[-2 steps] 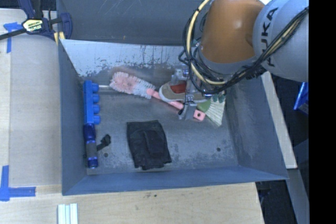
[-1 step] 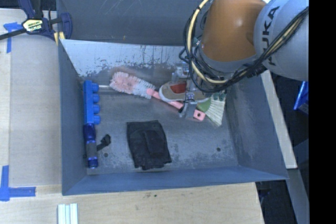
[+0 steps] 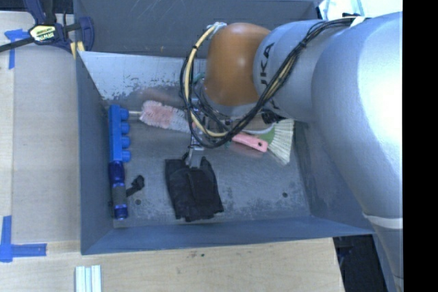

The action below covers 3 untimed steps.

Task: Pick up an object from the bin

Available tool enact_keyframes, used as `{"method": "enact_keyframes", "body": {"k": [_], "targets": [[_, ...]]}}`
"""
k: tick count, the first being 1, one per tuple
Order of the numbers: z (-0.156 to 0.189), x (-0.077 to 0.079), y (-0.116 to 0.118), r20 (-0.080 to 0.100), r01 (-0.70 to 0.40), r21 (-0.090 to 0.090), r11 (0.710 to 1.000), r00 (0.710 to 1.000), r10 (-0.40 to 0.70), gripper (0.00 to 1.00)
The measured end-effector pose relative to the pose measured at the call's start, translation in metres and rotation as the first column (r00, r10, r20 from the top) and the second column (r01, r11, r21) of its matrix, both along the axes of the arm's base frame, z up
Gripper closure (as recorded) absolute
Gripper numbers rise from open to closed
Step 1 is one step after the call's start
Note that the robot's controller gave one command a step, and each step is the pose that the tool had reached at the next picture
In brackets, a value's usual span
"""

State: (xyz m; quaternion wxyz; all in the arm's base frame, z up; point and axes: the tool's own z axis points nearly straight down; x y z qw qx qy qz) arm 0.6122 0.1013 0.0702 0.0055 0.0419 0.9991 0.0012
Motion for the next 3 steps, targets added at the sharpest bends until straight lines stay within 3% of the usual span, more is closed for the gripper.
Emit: {"method": "enact_keyframes", "body": {"k": [1, 2, 3], "targets": [[0.040, -0.070, 0.034, 0.004, -0.229, -0.004, 0.973, 0.973, 0.229, 0.00], [0.030, -0.074, 0.009, 0.004, 0.061, -0.001, 0.998, 0.998, -0.061, 0.00], [0.001, -0.113, 0.006, 0.012, 0.010, 0.000, 1.000, 1.000, -0.010, 0.00]]}}
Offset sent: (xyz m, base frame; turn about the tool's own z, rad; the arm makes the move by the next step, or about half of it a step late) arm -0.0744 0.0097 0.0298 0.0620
